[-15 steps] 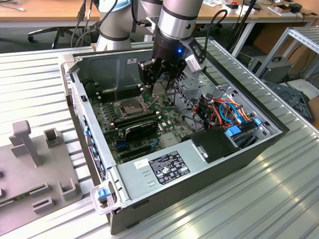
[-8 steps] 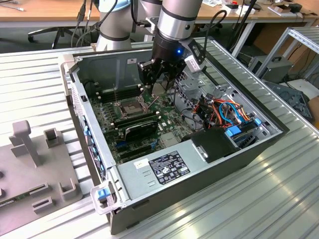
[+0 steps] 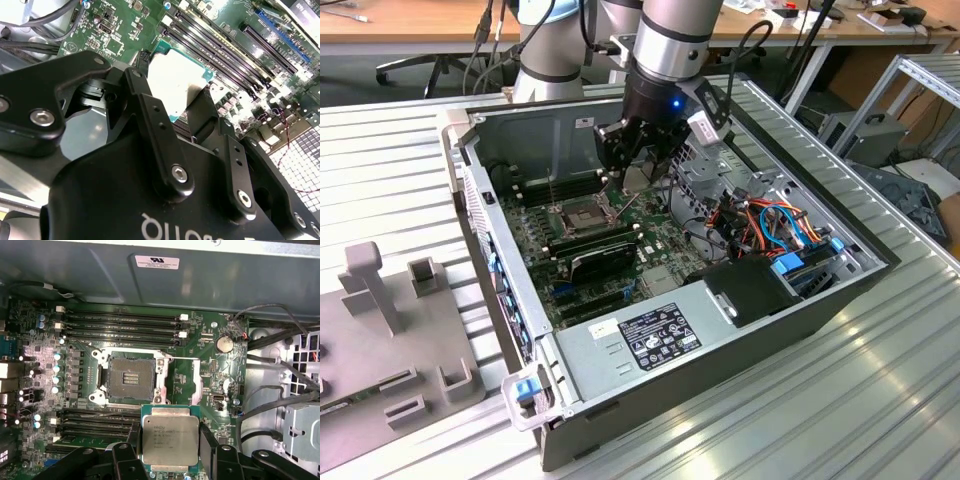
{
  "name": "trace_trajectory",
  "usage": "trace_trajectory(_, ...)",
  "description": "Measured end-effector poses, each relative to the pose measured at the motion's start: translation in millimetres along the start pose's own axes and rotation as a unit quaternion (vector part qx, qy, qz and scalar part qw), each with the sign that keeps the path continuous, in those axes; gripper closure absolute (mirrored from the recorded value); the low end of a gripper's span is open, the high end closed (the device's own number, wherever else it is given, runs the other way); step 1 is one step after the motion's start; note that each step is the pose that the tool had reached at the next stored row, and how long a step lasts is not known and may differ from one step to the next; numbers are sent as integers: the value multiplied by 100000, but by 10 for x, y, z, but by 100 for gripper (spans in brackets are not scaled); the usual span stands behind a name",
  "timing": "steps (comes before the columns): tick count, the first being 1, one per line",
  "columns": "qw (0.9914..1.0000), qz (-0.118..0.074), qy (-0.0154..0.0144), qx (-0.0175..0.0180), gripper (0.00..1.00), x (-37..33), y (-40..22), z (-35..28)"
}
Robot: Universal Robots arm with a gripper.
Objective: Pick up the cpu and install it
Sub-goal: 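Pick up the cpu and move it towards the insertion slot, then place the cpu into insertion slot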
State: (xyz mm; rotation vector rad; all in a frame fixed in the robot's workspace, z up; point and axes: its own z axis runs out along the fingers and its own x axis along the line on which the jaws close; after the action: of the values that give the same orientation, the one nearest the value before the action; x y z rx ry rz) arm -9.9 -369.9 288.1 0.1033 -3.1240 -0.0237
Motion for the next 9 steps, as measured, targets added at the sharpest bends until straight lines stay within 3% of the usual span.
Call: trace_trajectory(9, 100000, -112, -1, -2, 45, 0, 8, 11)
